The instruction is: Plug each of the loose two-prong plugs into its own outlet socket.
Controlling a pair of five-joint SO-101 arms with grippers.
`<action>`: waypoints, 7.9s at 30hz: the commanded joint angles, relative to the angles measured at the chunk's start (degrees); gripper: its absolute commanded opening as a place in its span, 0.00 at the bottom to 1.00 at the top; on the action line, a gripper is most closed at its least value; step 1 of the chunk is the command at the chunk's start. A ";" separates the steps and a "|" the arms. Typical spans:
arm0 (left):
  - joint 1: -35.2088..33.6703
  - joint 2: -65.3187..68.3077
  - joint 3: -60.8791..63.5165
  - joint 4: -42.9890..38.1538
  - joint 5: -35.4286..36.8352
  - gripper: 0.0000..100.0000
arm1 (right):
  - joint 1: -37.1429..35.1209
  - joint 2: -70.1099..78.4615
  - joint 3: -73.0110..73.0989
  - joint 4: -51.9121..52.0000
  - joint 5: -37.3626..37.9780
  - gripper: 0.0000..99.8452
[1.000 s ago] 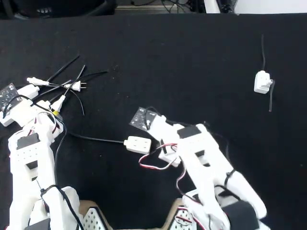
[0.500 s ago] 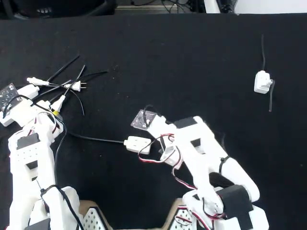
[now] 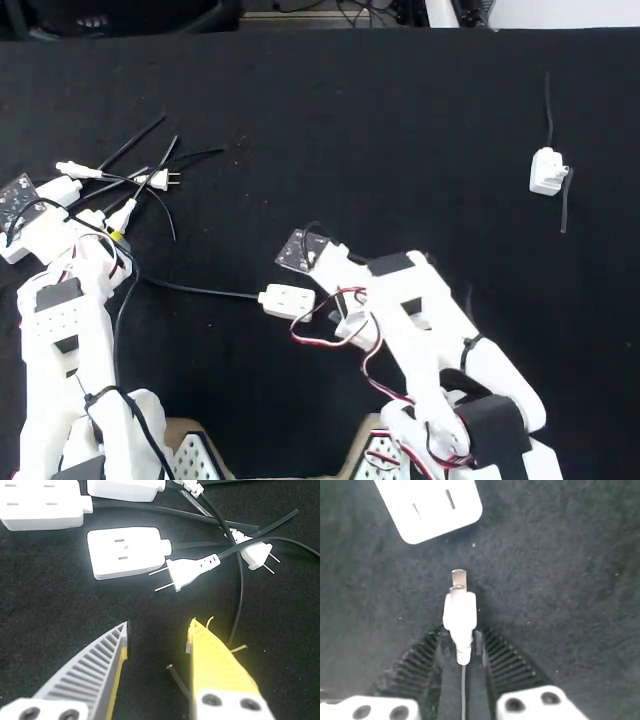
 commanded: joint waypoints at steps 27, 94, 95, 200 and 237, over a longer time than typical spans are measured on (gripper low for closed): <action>-0.13 -1.41 -0.48 -0.88 0.62 0.20 | 0.53 -9.01 -7.96 8.35 -2.99 0.01; 34.59 -64.62 29.41 9.58 -15.47 0.20 | -27.78 -25.54 11.12 -32.70 -29.54 0.01; 34.86 -64.62 29.93 8.97 -16.00 0.20 | -27.78 -25.54 10.33 -31.30 -29.54 0.01; 22.02 -58.20 22.29 12.92 -14.42 0.20 | -15.65 -14.90 -14.90 8.00 -33.32 0.01; 26.15 17.05 -8.57 9.67 -23.21 0.20 | -9.85 -9.10 -9.01 4.40 -24.62 0.01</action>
